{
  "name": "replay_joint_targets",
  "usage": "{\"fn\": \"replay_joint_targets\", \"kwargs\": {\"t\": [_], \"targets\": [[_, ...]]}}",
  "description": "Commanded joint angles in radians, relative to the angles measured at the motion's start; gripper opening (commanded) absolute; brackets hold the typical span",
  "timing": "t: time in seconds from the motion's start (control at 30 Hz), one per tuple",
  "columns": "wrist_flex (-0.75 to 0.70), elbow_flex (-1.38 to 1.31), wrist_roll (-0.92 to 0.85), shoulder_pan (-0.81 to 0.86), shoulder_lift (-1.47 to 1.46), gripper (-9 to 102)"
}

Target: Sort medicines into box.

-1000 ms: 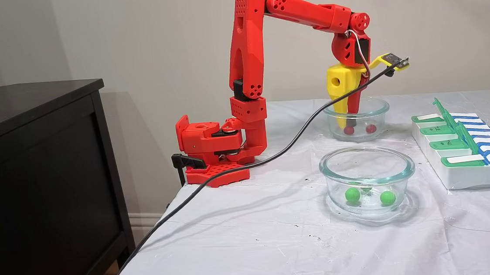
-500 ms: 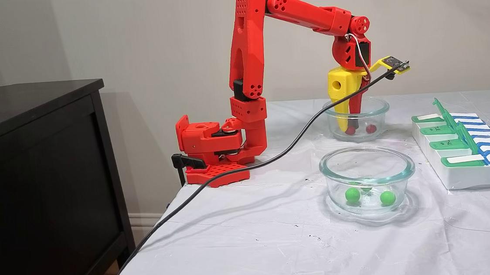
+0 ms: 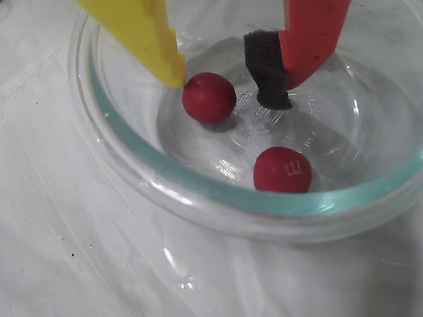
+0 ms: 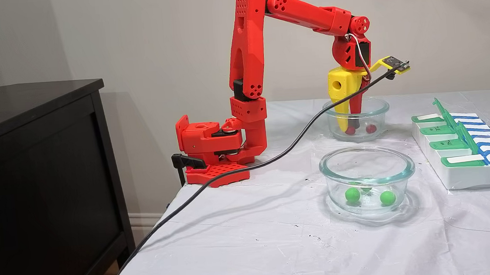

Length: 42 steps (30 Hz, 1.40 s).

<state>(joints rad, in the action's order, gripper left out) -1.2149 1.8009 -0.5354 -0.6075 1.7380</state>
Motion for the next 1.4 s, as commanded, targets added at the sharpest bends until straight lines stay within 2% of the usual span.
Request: {"fn": "replay_joint_targets", "kwargs": {"t": [0.0,0.4,1.23,1.37], "targets": [[0.011,-0.015,-0.017,0.012,0.031,20],[-0.003,-0.032,-0.08,0.031,0.032,20],[0.109,0.064,-0.126,0.021,0.023,20],[0.123,0.071,-0.123,0.02,0.018,14]]}}
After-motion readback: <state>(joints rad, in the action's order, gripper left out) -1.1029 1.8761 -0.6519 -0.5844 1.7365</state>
